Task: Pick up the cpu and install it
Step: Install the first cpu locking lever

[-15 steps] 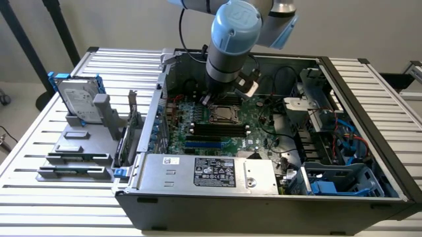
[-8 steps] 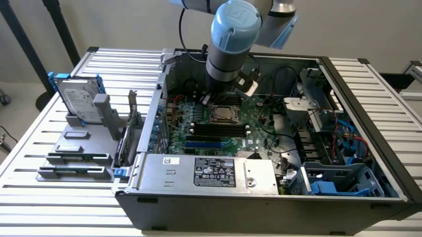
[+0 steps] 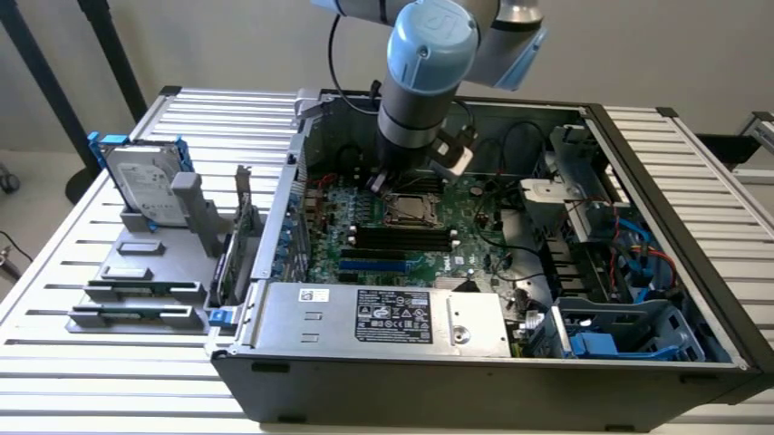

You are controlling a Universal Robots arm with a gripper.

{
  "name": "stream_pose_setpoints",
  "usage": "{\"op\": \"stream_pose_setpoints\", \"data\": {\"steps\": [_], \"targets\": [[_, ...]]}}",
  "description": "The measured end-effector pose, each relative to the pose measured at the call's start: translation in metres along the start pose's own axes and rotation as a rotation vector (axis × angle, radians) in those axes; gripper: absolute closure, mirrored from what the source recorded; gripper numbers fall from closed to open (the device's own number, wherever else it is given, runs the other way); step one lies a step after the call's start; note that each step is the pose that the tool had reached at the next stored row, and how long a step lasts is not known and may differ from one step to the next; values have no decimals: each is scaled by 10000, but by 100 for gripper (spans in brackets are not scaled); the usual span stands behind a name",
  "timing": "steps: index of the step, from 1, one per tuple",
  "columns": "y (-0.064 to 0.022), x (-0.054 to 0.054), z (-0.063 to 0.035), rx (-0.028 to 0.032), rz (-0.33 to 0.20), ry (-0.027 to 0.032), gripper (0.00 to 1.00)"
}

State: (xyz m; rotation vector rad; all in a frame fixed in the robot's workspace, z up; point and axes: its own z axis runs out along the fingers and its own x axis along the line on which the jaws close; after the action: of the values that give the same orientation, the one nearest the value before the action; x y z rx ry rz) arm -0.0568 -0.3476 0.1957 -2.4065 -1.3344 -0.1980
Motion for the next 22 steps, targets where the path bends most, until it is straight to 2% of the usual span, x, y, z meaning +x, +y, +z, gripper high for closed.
{"op": "stream_pose_setpoints", "data": {"steps": [10,22], "targets": [[-5,26,14,-56,7,-88,89],[5,33,13,-100,12,-156,89]]}}
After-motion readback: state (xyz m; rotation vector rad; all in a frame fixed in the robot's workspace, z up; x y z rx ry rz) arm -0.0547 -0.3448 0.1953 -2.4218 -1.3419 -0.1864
